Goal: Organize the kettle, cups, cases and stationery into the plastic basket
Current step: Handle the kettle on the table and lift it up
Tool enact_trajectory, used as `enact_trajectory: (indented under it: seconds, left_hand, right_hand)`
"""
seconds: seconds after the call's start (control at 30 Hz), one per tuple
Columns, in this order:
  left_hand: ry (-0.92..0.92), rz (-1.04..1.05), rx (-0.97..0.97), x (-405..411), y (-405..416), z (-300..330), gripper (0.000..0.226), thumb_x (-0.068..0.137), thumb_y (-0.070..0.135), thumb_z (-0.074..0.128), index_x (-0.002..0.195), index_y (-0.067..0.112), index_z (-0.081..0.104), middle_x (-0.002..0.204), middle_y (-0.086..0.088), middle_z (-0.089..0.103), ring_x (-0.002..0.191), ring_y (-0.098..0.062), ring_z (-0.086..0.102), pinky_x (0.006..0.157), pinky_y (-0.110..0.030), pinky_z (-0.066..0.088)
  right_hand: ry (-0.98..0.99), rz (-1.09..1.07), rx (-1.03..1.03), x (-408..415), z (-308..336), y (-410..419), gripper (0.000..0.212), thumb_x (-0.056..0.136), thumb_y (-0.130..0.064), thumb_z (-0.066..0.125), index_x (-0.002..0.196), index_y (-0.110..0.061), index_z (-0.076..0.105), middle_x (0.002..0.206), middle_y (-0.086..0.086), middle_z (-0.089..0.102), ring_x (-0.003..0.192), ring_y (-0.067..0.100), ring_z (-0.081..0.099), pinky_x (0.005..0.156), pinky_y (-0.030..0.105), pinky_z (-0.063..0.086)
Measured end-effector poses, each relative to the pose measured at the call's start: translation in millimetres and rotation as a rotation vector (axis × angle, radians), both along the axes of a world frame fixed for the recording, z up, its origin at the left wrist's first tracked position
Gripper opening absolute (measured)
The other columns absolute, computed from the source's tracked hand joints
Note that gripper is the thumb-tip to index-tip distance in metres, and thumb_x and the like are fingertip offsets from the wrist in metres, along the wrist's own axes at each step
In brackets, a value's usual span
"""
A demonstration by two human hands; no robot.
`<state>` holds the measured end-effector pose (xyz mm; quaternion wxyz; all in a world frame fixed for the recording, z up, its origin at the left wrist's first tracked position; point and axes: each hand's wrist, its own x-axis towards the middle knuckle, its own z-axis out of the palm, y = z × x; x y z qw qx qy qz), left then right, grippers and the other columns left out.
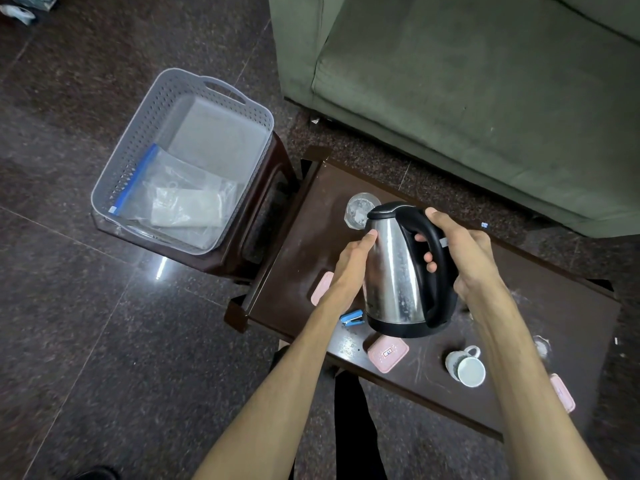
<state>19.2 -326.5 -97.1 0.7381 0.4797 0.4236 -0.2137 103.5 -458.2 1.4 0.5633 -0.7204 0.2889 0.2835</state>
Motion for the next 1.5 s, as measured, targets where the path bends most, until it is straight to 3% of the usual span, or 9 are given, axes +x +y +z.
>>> enact_trajectory:
  seconds: [0.57,0.73,0.87,1.03,1.1,1.17,1.23,1.4,1.5]
  left_hand:
    - [-0.014,0.036,-0.001,-1.7,-0.9,11.1,0.062,0.074,0.070,0.066,0.115,0.023,0.069,0.112,0.002,0.077,0.106,-0.017,0.072,0.103,-0.044,0.053]
    - [-0.041,0.033,0.030,-3.0,-2.5,16.8,0.069,0.075,0.069,0.067,0.126,0.021,0.064,0.129,0.001,0.068,0.117,-0.016,0.065,0.106,-0.039,0.049]
    - [-0.067,0.062,0.042,-6.1,-3.9,24.7,0.058,0.084,0.062,0.067,0.124,0.020,0.063,0.134,-0.001,0.062,0.121,-0.017,0.062,0.107,-0.039,0.048]
    - [-0.114,0.127,0.032,-7.6,-1.6,41.1,0.052,0.086,0.059,0.067,0.122,0.022,0.064,0.135,0.000,0.060,0.117,-0.010,0.060,0.086,-0.023,0.044]
    - [-0.152,0.152,0.039,-5.6,0.5,48.8,0.062,0.078,0.062,0.068,0.128,0.024,0.064,0.138,0.004,0.055,0.120,-0.005,0.057,0.091,-0.023,0.043]
    - [-0.200,0.188,0.059,-3.6,4.1,55.0,0.070,0.076,0.061,0.069,0.134,0.022,0.063,0.137,0.008,0.051,0.125,-0.006,0.056,0.109,-0.033,0.045]
    - [-0.260,0.212,0.089,-2.5,9.6,62.8,0.074,0.074,0.062,0.072,0.135,0.021,0.064,0.133,0.007,0.048,0.128,-0.010,0.055,0.116,-0.040,0.043]
    - [-0.364,0.223,0.238,5.2,42.2,83.8,0.085,0.070,0.070,0.068,0.143,0.026,0.059,0.129,0.009,0.046,0.128,-0.004,0.051,0.118,-0.035,0.038]
    - [-0.428,0.269,0.310,12.4,73.8,99.1,0.087,0.072,0.068,0.066,0.146,0.024,0.056,0.131,0.009,0.045,0.128,0.002,0.048,0.112,-0.023,0.035]
  right_hand:
    - [-0.036,-0.034,0.087,-6.0,1.2,-13.8,0.034,0.081,-0.040,0.080,0.075,-0.006,0.081,0.082,0.013,0.076,0.045,0.017,0.051,0.040,0.025,0.039]
    - [-0.035,-0.011,0.116,-7.3,1.7,-21.6,0.036,0.075,-0.045,0.079,0.074,-0.009,0.077,0.083,0.018,0.068,0.047,0.020,0.046,0.041,0.026,0.035]
    - [-0.028,0.023,0.126,-9.6,3.2,-29.7,0.044,0.075,-0.053,0.075,0.072,-0.009,0.071,0.080,0.020,0.058,0.045,0.022,0.040,0.041,0.026,0.030]
    - [-0.079,0.035,0.176,-14.3,6.2,-43.3,0.049,0.081,-0.055,0.069,0.069,-0.008,0.061,0.059,0.006,0.056,0.036,0.020,0.034,0.036,0.020,0.026]
    - [-0.121,0.042,0.199,-14.7,9.3,-45.3,0.050,0.083,-0.054,0.067,0.065,-0.009,0.059,0.055,0.008,0.052,0.034,0.021,0.033,0.036,0.019,0.026]
    - [-0.159,0.070,0.244,-13.8,13.2,-42.8,0.050,0.085,-0.052,0.064,0.060,-0.010,0.057,0.057,0.016,0.043,0.032,0.022,0.030,0.035,0.018,0.027]
    - [-0.189,0.102,0.267,-11.4,17.3,-36.4,0.052,0.086,-0.051,0.062,0.056,-0.009,0.053,0.052,0.014,0.039,0.031,0.022,0.028,0.036,0.018,0.029]
    - [-0.331,0.182,0.279,0.9,30.1,2.1,0.058,0.086,-0.051,0.061,0.051,-0.006,0.049,0.035,0.016,0.035,0.032,0.023,0.026,0.039,0.022,0.027]
    - [-0.422,0.238,0.300,11.8,38.9,39.7,0.058,0.086,-0.048,0.061,0.045,-0.009,0.049,0.032,0.012,0.038,0.029,0.022,0.028,0.038,0.023,0.024]
